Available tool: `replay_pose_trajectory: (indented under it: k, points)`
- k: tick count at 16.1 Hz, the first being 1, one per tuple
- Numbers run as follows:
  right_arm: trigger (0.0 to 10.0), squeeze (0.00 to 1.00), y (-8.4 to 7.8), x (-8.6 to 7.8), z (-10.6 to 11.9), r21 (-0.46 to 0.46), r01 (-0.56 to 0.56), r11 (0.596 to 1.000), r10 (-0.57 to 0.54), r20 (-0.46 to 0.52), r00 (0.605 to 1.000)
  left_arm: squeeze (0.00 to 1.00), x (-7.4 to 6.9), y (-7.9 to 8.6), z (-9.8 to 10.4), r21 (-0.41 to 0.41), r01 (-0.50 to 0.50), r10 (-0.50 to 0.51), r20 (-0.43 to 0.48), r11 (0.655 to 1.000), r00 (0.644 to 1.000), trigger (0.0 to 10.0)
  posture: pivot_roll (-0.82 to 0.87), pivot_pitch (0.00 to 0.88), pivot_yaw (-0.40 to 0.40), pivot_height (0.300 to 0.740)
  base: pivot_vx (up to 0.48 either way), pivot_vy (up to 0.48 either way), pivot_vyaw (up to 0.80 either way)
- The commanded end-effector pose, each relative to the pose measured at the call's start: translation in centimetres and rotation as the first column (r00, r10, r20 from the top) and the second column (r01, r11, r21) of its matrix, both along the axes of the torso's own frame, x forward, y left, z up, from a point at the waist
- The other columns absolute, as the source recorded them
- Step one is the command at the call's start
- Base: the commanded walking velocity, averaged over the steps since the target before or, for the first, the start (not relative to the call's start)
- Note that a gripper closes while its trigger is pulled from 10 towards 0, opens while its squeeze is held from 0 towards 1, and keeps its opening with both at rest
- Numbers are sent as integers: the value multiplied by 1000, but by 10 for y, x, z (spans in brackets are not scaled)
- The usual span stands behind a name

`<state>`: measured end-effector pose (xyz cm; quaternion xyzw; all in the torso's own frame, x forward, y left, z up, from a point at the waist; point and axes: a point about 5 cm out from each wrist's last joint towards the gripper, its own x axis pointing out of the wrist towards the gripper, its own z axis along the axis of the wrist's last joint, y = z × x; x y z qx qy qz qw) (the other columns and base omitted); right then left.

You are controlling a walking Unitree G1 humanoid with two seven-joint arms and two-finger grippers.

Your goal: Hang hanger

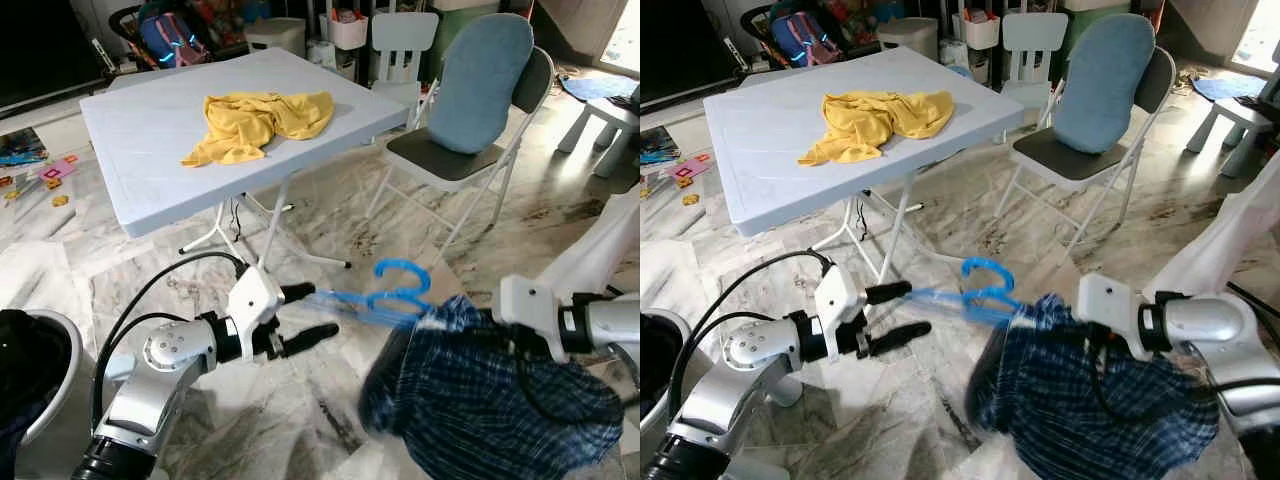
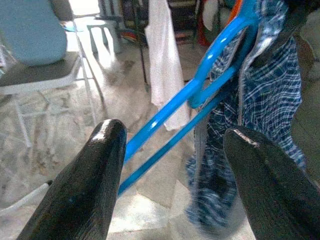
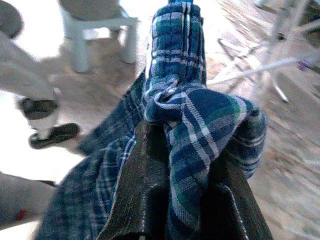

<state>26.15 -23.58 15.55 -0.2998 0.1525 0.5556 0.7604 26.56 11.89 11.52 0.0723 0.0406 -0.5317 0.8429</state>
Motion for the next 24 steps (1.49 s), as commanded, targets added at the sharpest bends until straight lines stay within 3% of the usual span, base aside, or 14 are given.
replay_pose_trajectory:
  k: [1,3,4,6,7,8,9,12,18,19,20,22,23,24]
  points:
    - [10000,0,7,-4,15,28,-88,996,88,12,996,1000,0,2,-3,20,16,-16,-4,1000,1000,10000,-252,0,35,740,0,0,0]
    - [10000,0,7,-5,18,34,-110,993,110,7,994,1000,2,2,-3,28,18,-19,13,999,1000,10000,-252,0,34,740,0,0,0]
    - [10000,0,8,-6,22,42,-130,991,130,1,991,0,2,0,-3,18,50,-50,-1,999,999,10000,-253,0,32,740,0,0,0]
    - [10000,0,9,-8,27,44,-172,984,173,-14,985,0,8,-5,-3,23,99,-99,-3,995,995,10000,-257,0,33,740,0,0,0]
    - [10000,0,10,-9,27,43,-181,982,182,-20,983,0,10,-6,-2,27,110,-111,1,994,994,8314,-257,0,33,740,0,0,0]
    - [10000,0,10,-10,28,41,-189,981,190,-22,982,0,12,-8,-1,31,129,-129,0,991,992,2863,-258,0,33,740,0,0,0]
    - [10000,0,12,-10,27,39,-193,980,194,-18,981,0,14,-9,0,39,151,-151,4,988,988,0,-257,0,33,740,0,0,0]
    - [10000,0,20,-4,29,30,-208,978,208,26,978,0,18,-13,-1,73,240,-240,-16,968,971,0,-256,0,34,740,0,0,0]
    - [10000,0,28,10,30,-45,-219,975,223,137,965,0,30,-12,5,178,287,-299,48,941,953,0,-252,0,32,740,0,0,0]
    - [10000,0,29,13,30,-45,-212,976,216,157,964,0,32,-12,6,217,287,-309,71,933,949,1647,-251,0,30,740,0,0,0]
    - [10000,0,30,17,31,-56,-195,979,202,201,958,0,36,-12,8,239,265,-295,99,934,950,10000,-252,0,30,740,0,0,0]
    - [10000,0,31,21,32,-42,-178,983,182,232,955,0,43,-12,11,198,214,-237,102,956,966,10000,-253,0,30,740,0,0,0]
    - [10000,0,30,22,32,-51,-174,983,181,240,954,1000,43,-11,9,222,216,-245,111,951,963,10000,-254,0,30,740,0,0,0]
    - [10000,0,29,23,32,-61,-170,984,179,248,952,1000,43,-10,7,254,217,-255,125,943,959,10000,-255,0,31,740,0,0,0]
